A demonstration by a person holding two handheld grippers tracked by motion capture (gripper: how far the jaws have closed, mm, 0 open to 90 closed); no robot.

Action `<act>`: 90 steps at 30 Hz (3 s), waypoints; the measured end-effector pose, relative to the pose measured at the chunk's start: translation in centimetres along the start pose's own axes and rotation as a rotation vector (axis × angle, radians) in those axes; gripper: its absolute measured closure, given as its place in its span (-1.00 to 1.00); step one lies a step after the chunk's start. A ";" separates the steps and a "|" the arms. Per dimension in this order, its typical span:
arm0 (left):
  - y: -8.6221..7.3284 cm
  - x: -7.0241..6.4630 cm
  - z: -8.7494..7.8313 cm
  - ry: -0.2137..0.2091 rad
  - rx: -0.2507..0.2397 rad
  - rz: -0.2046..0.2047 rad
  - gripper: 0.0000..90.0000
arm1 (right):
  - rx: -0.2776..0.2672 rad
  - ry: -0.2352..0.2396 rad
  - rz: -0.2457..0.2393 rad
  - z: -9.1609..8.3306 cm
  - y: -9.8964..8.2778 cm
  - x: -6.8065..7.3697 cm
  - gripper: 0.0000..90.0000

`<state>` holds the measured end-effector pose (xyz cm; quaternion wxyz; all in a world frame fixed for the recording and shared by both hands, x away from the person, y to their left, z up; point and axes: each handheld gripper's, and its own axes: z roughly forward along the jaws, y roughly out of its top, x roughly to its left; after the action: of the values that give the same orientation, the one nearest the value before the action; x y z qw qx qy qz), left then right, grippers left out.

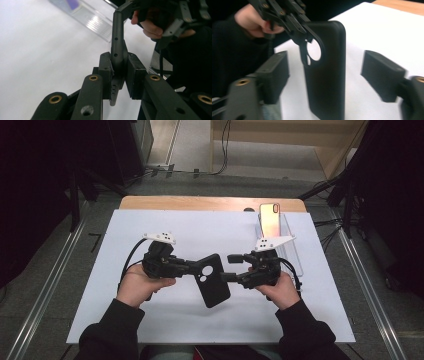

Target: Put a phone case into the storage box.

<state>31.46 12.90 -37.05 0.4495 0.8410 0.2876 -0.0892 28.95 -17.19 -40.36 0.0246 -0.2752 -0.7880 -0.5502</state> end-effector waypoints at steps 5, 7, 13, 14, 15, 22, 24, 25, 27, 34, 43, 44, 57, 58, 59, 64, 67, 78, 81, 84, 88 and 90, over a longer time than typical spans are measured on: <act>0.2 0.0 -0.2 0.058 -0.011 -0.051 0.72 | 0.011 -0.071 -0.006 0.7 -0.4 0.2 -1.00; 0.3 -0.2 -0.2 0.081 -0.016 -0.062 0.72 | 0.021 -0.103 -0.005 0.9 -0.5 0.5 -1.00; 0.5 -0.8 -0.1 0.142 -0.027 -0.112 0.72 | 0.001 -0.162 0.005 1.7 -0.7 1.3 -1.00; 0.6 -0.9 -0.1 0.151 -0.026 -0.118 0.72 | 0.006 -0.186 -0.003 1.9 -0.7 1.6 -1.00; 0.6 -1.0 0.0 0.161 -0.028 -0.119 0.72 | 0.008 -0.205 -0.003 2.1 -0.7 1.7 -1.00; 0.8 -1.6 0.4 0.186 -0.018 -0.151 0.72 | -0.002 -0.257 -0.007 3.4 -0.8 2.5 -1.00; 0.8 -1.8 0.6 0.188 -0.018 -0.155 0.72 | 0.011 -0.293 -0.012 3.8 -0.8 2.7 -1.00; 0.8 -1.9 0.7 0.193 -0.011 -0.154 0.72 | 0.014 -0.302 -0.014 4.1 -0.9 2.8 -1.00; 0.8 -2.2 1.0 0.193 -0.013 -0.156 0.72 | 0.020 -0.304 -0.007 4.4 -0.9 2.9 -1.00; 0.7 -2.8 1.3 0.192 -0.015 -0.149 0.72 | 0.036 -0.311 0.008 5.6 -1.1 3.0 -1.00; 0.5 -3.4 1.9 0.180 -0.010 -0.145 0.72 | 0.028 -0.326 0.003 6.2 -1.1 3.3 -0.80; 0.5 -3.5 1.9 0.180 -0.016 -0.143 0.72 | 0.025 -0.331 0.006 6.2 -1.1 3.3 -0.75; 1.0 -3.7 -0.1 0.139 -0.064 -0.125 0.10 | 0.032 -0.324 0.013 5.5 -0.9 2.6 -0.71; 1.0 -3.7 -0.3 0.131 -0.068 -0.122 0.08 | 0.032 -0.324 0.017 5.4 -0.9 2.5 -0.71; 0.9 -3.6 -0.5 0.122 -0.067 -0.109 0.02 | 0.033 -0.325 0.020 5.2 -0.9 2.4 -0.71; 0.2 -3.1 -0.9 0.094 -0.050 -0.036 -0.22 | 0.034 -0.299 0.019 4.2 -0.6 1.7 -0.71; -0.6 -2.6 -1.0 0.092 -0.047 0.000 -0.23 | 0.033 -0.267 0.017 3.5 -0.3 1.2 -0.71; -4.5 -0.4 -0.7 0.107 -0.018 0.062 -0.28 | 0.018 -0.205 0.027 0.9 1.3 -0.1 -0.71; -5.6 0.2 -0.5 0.125 -0.014 0.065 -0.28 | 0.007 -0.200 0.030 0.4 1.8 -0.4 -0.71; -6.6 0.5 -0.4 0.152 0.001 0.069 -0.28 | 0.012 -0.193 0.024 -0.1 2.3 -0.7 -0.71; -7.9 1.1 -0.8 0.175 -0.005 0.068 -0.28 | 0.019 -0.186 0.013 -1.0 2.8 -1.1 -0.71; -8.5 1.5 -1.0 0.180 -0.007 0.052 -0.28 | 0.015 -0.186 0.019 -1.5 3.1 -1.4 -0.71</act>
<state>27.80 17.99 -43.12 0.4269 0.8513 0.3049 -0.0006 31.11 -18.29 -37.64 -0.0414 -0.3324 -0.7883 -0.5161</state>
